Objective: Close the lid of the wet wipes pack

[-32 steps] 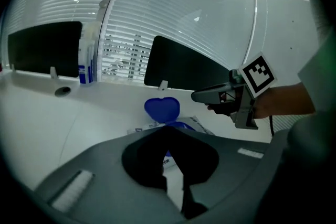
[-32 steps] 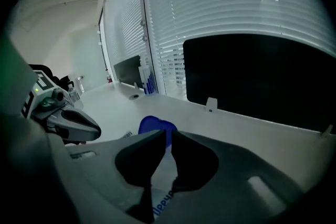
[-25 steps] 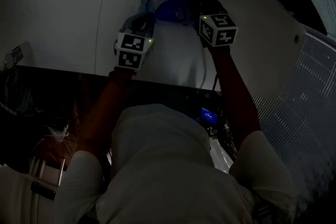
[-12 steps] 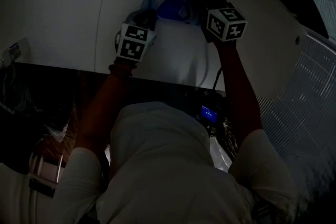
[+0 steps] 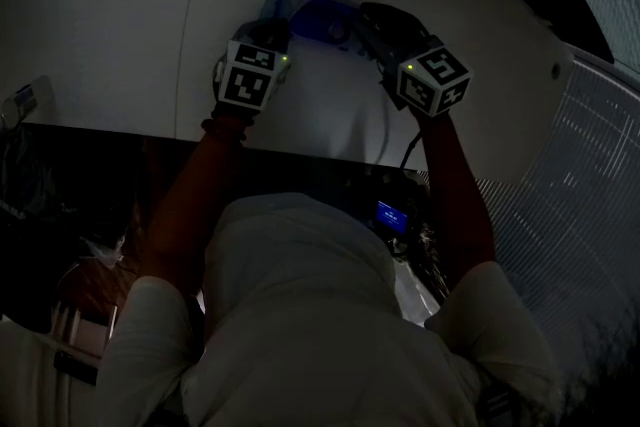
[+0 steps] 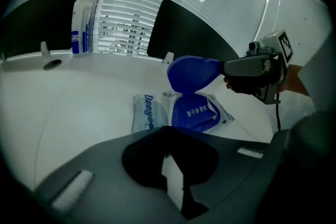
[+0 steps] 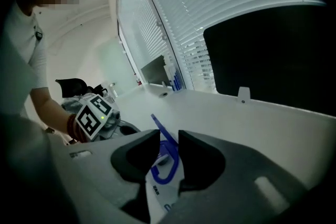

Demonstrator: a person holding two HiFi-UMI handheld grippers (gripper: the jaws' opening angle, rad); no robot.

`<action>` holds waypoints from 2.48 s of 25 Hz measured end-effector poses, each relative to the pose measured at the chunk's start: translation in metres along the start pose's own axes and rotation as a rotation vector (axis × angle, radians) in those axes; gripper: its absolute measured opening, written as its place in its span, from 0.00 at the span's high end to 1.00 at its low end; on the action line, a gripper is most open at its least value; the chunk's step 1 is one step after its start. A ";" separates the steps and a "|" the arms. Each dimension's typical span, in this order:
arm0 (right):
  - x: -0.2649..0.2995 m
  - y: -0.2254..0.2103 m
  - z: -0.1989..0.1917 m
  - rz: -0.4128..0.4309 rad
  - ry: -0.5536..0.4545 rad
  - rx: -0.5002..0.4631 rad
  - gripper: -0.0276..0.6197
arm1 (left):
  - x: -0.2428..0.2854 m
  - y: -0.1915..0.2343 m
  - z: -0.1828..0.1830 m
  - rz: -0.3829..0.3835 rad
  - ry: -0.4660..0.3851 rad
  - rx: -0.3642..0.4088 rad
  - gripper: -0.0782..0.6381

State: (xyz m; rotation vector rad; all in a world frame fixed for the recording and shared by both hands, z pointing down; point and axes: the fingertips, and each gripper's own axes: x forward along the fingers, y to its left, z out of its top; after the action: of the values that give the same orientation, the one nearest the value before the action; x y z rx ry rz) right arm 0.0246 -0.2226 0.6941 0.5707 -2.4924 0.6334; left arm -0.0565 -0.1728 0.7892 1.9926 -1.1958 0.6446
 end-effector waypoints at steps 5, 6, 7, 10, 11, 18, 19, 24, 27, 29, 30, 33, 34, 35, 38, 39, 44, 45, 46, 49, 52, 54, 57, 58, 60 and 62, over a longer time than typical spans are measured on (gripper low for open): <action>-0.009 0.021 -0.017 0.097 0.055 -0.001 0.78 | 0.001 0.001 -0.001 -0.002 0.019 -0.003 0.89; -0.010 0.026 -0.018 0.128 0.063 0.004 0.78 | 0.001 0.001 -0.001 -0.002 0.022 -0.002 0.89; -0.010 0.032 -0.020 0.157 0.073 0.008 0.78 | 0.002 0.001 0.000 -0.001 0.025 0.000 0.89; -0.007 0.044 -0.026 0.207 0.108 0.011 0.78 | 0.003 0.001 0.001 0.001 0.033 0.003 0.89; -0.006 0.047 -0.027 0.211 0.119 0.009 0.78 | 0.003 0.000 0.001 0.000 0.035 0.003 0.89; 0.017 0.054 -0.038 0.164 0.210 -0.066 0.94 | 0.004 -0.001 0.001 -0.011 0.054 0.003 0.89; 0.020 0.054 -0.041 0.151 0.230 -0.087 0.95 | 0.004 -0.001 0.001 -0.012 0.057 0.004 0.89; 0.033 0.051 -0.062 0.076 0.368 -0.186 0.95 | 0.003 -0.002 0.001 -0.020 0.059 0.006 0.89; 0.041 0.050 -0.066 0.055 0.407 -0.200 0.95 | 0.006 -0.002 0.004 -0.036 0.042 0.015 0.89; 0.044 0.049 -0.070 0.047 0.425 -0.208 0.95 | 0.005 -0.002 0.005 -0.041 0.041 0.012 0.89; 0.045 0.049 -0.072 0.044 0.433 -0.212 0.95 | 0.004 -0.002 0.004 -0.041 0.044 0.008 0.89; 0.048 0.048 -0.080 0.037 0.455 -0.226 0.95 | 0.003 -0.003 0.003 -0.047 0.043 0.009 0.89; 0.050 0.048 -0.082 0.034 0.461 -0.231 0.95 | 0.003 -0.004 0.003 -0.050 0.042 0.013 0.89; 0.050 0.047 -0.083 0.030 0.466 -0.234 0.95 | 0.003 -0.004 0.004 -0.053 0.042 0.016 0.89; 0.052 0.046 -0.084 0.023 0.472 -0.241 0.95 | 0.003 -0.005 0.005 -0.060 0.045 0.024 0.89; 0.053 0.046 -0.084 0.022 0.473 -0.243 0.95 | 0.003 -0.005 0.005 -0.060 0.047 0.027 0.89; 0.053 0.044 -0.082 0.013 0.462 -0.242 0.95 | 0.003 -0.002 0.002 -0.057 0.073 0.008 0.89; 0.053 0.045 -0.081 0.010 0.455 -0.237 0.95 | 0.002 -0.002 0.002 -0.060 0.073 0.002 0.89; 0.052 0.045 -0.080 0.005 0.445 -0.232 0.95 | 0.001 -0.002 0.003 -0.063 0.068 -0.001 0.89; 0.050 0.046 -0.072 -0.014 0.399 -0.211 0.95 | -0.006 -0.002 0.013 -0.063 0.040 0.011 0.89; 0.044 0.047 -0.053 -0.044 0.339 -0.202 0.95 | -0.016 -0.008 0.030 -0.064 0.011 0.033 0.89; 0.036 0.048 -0.038 -0.063 0.294 -0.192 0.95 | -0.025 -0.015 0.041 -0.068 -0.005 0.041 0.89; 0.022 0.048 -0.018 -0.099 0.233 -0.175 0.95 | -0.039 -0.028 0.056 -0.073 -0.035 0.049 0.89; 0.017 0.048 -0.013 -0.113 0.215 -0.170 0.95 | -0.045 -0.032 0.061 -0.075 -0.046 0.050 0.89; 0.007 0.050 0.000 -0.137 0.172 -0.160 0.95 | -0.056 -0.041 0.069 -0.077 -0.067 0.055 0.89; -0.002 0.052 0.016 -0.155 0.123 -0.150 0.95 | -0.066 -0.049 0.079 -0.077 -0.091 0.076 0.89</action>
State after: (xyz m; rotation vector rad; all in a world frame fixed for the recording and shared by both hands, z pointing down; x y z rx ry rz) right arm -0.0053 -0.1885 0.6640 0.6410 -2.3298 0.4061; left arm -0.0384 -0.1838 0.6768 2.1406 -1.1573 0.5740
